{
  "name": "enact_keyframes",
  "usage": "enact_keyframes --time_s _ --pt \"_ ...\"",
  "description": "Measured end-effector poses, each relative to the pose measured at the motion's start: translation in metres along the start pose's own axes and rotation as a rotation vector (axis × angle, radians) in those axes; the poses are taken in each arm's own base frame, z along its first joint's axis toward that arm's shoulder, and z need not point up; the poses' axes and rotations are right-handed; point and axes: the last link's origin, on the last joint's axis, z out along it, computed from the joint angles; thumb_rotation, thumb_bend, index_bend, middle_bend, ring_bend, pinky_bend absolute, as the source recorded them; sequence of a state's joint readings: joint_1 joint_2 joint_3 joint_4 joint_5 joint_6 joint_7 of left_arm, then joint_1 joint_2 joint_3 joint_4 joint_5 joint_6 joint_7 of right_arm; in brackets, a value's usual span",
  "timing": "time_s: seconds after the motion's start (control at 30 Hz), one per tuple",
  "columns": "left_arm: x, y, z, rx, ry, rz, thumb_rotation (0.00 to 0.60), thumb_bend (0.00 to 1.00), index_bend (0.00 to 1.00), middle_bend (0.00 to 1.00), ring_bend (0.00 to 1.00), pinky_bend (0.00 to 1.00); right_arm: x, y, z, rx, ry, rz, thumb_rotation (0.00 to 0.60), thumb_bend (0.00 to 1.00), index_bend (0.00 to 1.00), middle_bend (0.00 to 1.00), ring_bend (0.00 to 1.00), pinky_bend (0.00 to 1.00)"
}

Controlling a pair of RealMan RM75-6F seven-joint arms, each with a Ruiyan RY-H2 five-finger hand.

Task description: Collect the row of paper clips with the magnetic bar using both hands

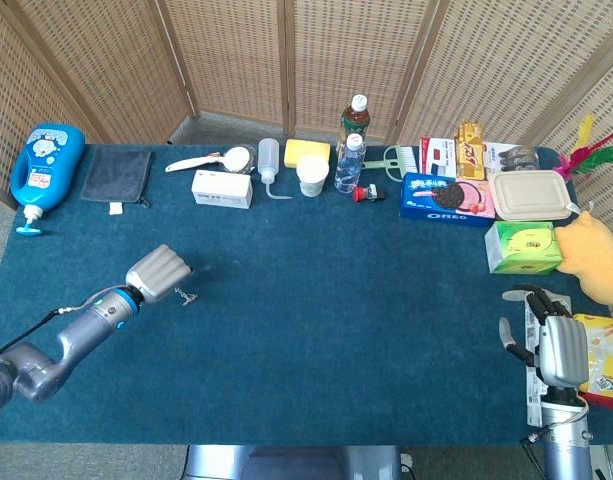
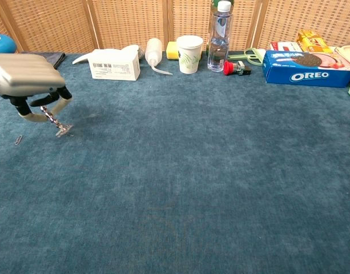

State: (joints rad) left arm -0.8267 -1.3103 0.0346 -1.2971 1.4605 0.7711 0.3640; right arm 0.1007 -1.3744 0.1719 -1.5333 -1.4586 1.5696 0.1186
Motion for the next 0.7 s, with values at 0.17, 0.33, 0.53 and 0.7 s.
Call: enact_keyframes --time_s 0.17,0.33,0.53,0.7 --pt "-0.002 -0.013 -0.011 0.03 -0.013 0.001 0.6 0.65 0.66 0.75 0.81 0.75 -0.001 -0.002 0.002 0.007 0.001 0.001 0.6 0.42 0.39 0.35 0.29 0.42" --pt "-0.01 -0.026 -0.029 0.066 -0.04 -0.002 0.6 0.65 0.66 0.75 0.81 0.75 -0.002 -0.005 0.005 0.019 -0.006 0.002 0.6 0.42 0.39 0.35 0.29 0.42" --pt "-0.024 -0.04 -0.041 0.12 -0.083 -0.015 0.6 0.65 0.66 0.75 0.81 0.75 -0.004 -0.009 0.007 0.032 -0.015 0.004 0.6 0.42 0.39 0.35 0.29 0.42" --pt "-0.035 -0.046 -0.045 0.142 -0.117 -0.014 0.6 0.65 0.66 0.75 0.81 0.75 -0.006 -0.009 0.007 0.029 -0.024 0.005 0.6 0.42 0.39 0.35 0.29 0.42"
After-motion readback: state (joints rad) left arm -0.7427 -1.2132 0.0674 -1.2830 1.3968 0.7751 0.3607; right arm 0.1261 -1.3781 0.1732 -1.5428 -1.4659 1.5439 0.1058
